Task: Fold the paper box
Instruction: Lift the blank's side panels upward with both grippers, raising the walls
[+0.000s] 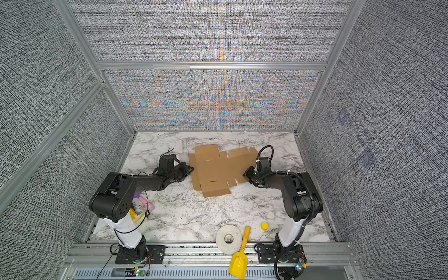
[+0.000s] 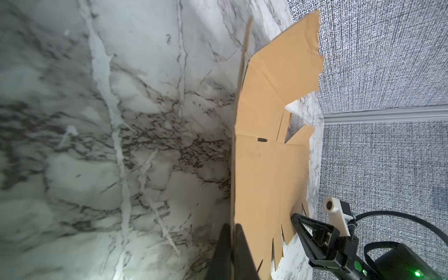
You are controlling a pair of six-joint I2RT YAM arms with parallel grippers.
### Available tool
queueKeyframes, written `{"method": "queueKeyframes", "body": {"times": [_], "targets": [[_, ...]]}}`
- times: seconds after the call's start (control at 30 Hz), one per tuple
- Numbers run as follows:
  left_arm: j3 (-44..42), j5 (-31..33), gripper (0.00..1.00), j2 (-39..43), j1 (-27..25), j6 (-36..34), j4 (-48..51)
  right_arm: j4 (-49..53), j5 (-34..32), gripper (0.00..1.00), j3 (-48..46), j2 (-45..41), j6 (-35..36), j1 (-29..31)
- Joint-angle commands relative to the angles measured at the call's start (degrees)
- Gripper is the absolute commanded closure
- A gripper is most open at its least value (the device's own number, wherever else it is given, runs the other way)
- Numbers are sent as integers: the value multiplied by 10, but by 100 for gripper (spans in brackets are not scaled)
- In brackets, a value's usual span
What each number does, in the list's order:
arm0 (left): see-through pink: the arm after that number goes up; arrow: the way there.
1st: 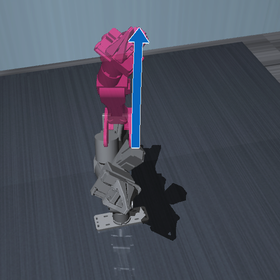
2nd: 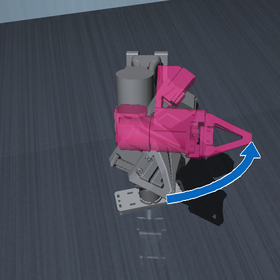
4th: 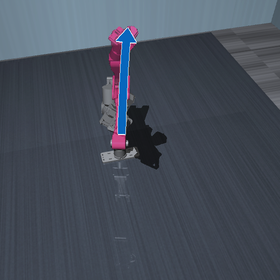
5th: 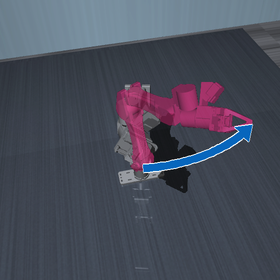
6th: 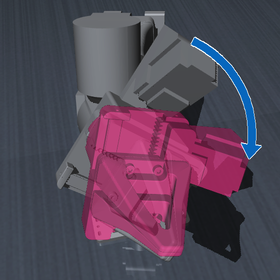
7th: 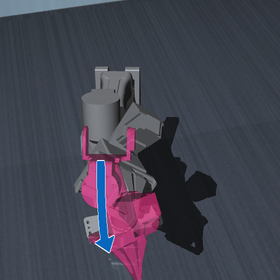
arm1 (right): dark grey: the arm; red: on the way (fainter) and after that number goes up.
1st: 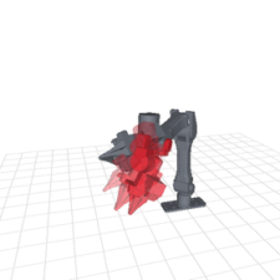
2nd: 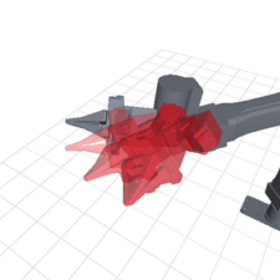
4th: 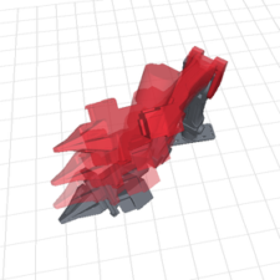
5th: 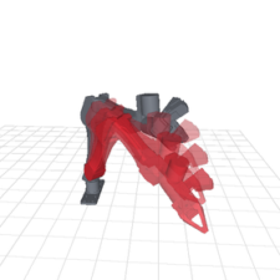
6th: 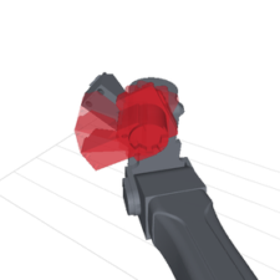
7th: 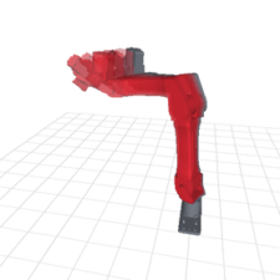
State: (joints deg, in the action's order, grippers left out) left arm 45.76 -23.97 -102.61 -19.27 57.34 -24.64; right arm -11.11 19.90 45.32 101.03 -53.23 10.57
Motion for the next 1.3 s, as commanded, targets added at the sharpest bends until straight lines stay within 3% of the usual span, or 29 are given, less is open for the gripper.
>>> {"method": "queueKeyframes", "body": {"times": [0.0,0.1,0.3,0.5,0.73,0.83,1.0,1.17,1.27], "targets": [[25,19,99,8,1,-57,47,20,-2,87,-3,-11,-6,3],[80,37,100,15,1,-137,117,34,8,85,10,-33,5,10],[215,91,100,29,1,-373,256,177,21,71,117,-81,89,20],[341,56,100,38,1,-620,357,322,-6,59,242,-118,199,20],[463,-29,100,40,-3,-915,522,360,-12,51,326,-147,305,21],[506,-24,100,35,-9,-1000,572,356,-3,51,336,-161,339,22],[581,-3,100,15,-18,-1092,638,335,12,51,321,-185,406,40],[619,-13,100,4,-30,-1114,679,359,29,50,322,-200,498,75],[602,-30,100,1,-35,-1104,682,306,43,45,273,-231,534,105]]}}
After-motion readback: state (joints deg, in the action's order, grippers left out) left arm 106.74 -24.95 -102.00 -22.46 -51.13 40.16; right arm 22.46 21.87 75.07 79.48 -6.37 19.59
